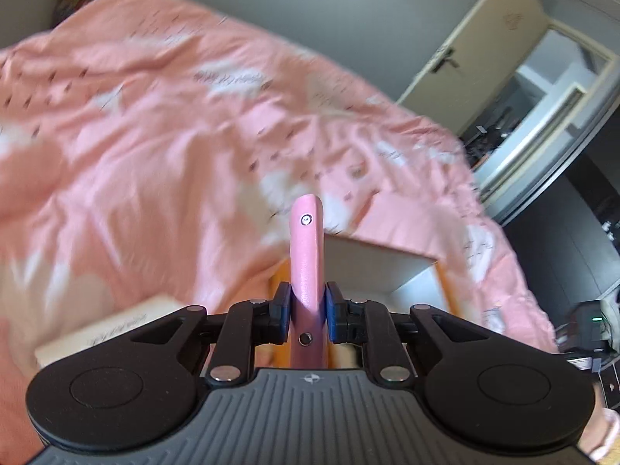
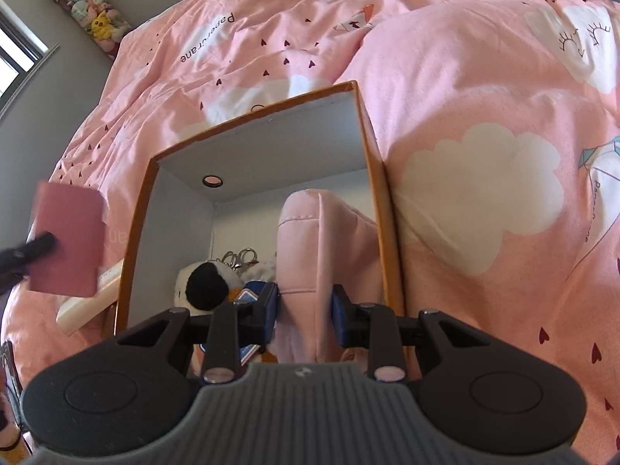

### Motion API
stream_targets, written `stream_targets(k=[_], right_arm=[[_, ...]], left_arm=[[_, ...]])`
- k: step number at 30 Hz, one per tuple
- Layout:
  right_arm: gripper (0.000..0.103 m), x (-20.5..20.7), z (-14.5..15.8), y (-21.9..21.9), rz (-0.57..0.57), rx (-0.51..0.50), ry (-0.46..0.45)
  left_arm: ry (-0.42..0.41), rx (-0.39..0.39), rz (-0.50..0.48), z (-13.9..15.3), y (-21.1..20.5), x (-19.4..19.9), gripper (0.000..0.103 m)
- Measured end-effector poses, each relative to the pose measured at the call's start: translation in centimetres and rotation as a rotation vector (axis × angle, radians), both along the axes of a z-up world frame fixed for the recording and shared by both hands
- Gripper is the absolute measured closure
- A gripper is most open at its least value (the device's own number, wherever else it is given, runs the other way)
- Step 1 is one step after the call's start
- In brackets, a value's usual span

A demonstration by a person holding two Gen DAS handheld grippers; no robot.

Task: Organize objects
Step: 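Lower the pink pouch and pink stick into the box with both grippers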

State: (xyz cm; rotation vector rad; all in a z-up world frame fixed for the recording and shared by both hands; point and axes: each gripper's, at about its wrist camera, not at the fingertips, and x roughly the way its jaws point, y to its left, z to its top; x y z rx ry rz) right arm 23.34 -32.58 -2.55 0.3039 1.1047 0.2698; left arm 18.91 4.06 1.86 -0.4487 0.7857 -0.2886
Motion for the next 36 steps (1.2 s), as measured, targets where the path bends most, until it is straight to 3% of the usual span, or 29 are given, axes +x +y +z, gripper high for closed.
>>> stream_targets(k=[5,11,14,20,29,36], right_arm=[[0.072,0.0,0.0,-0.8,-0.039,0.027,0.012],[0.072,-0.3,0.6,-1.0,-0.043,0.010,0.008],[0.072,-0.5,0.9,-1.3,-0.072,0.014,-0.003],[0.071,-0.8,1.0,-2.4,-0.152,0.045,-0.020],[0.068,-0.6,1.1,-1.5,-0.150,-0.007,-0.020],[0.063,-1.0,1.5,-1.4,-0.124,-0.023,-0.034]], left_arm=[[0.002,-0.020,-0.139,2.3,-5.0,1.0,0.083],[0.089,0.015,-0.243,-1.5,-12.1,3.1,0.083],[0.180,0.007,-0.237,-4.3,-14.0,4.7,0.084],[0.259,-0.019,-0.198,-7.2,-15.6,5.5,0.084],[0.319,0.016,-0.201,-8.8,-16.9,5.1,0.084],[0.310,0.018,-0.192,-10.1,-17.1,4.6,0.083]])
